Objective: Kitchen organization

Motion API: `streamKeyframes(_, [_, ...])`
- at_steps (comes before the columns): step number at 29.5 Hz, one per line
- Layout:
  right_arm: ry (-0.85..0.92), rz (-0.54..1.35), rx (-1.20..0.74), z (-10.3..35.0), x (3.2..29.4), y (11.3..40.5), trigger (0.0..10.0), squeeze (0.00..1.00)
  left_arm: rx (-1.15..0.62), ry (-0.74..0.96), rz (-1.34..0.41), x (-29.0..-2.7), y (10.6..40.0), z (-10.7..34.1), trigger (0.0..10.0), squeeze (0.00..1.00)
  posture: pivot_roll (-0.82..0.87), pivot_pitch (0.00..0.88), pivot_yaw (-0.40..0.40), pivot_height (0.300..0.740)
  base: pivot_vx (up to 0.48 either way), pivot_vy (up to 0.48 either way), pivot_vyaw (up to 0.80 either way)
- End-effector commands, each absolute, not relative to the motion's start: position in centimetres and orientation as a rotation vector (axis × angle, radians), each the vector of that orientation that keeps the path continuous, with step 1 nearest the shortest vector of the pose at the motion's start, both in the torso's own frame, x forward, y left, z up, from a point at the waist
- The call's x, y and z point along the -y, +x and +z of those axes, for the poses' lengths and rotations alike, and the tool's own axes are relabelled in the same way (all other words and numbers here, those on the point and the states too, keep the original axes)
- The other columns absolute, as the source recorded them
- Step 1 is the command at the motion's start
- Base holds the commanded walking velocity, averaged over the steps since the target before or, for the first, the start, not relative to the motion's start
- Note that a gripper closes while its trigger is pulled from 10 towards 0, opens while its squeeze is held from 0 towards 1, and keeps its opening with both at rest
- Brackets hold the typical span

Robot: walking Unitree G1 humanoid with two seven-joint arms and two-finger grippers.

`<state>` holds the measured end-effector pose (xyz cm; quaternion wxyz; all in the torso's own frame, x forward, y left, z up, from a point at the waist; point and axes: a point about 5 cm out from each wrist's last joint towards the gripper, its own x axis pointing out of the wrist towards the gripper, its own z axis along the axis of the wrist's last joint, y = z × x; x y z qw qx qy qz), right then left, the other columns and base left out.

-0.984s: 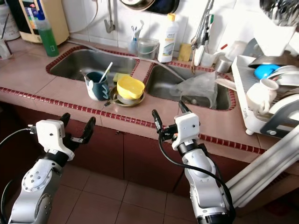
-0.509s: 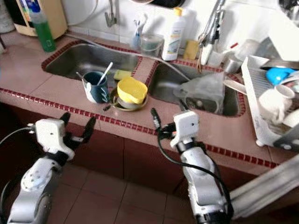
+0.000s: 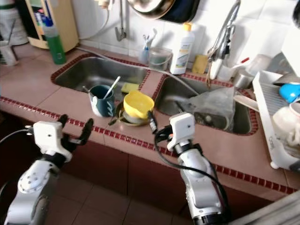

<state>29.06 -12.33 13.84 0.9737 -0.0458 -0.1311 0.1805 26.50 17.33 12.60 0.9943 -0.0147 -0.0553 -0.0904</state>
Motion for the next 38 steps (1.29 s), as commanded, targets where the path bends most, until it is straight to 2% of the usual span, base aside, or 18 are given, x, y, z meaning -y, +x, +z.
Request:
streamKeyframes(1, [-0.103, 0.334, 0.278, 14.3, 13.3, 29.1, 10.0, 0.00, 0.119, -0.040, -0.221, -16.2, 26.6, 12.9, 10.0, 0.00, 0.00, 0.013, -0.045, 0.740, 0.292, 0.000, 0.00])
streamKeyframes(20, [-0.108, 0.342, 0.282, 14.5, 13.2, 29.2, 10.0, 0.00, 0.074, -0.082, -0.276, -15.0, 27.3, 12.6, 10.0, 0.00, -0.01, 0.035, -0.047, 0.740, 0.043, 0.000, 0.00])
streamKeyframes(31, [-0.111, 0.351, 0.294, 14.9, 13.1, 29.1, 10.0, 0.00, 0.073, -0.126, -0.277, -14.3, 29.1, 13.3, 10.0, 0.00, -0.03, 0.039, -0.037, 0.740, 0.000, 0.000, 0.00])
streamKeyframes(38, [-0.148, 0.541, 0.270, 14.5, 11.4, 27.2, 10.0, 0.00, 0.066, -0.147, -0.277, -14.0, 29.4, 13.4, 10.0, 0.00, -0.05, 0.043, -0.033, 0.740, 0.000, 0.000, 0.00])
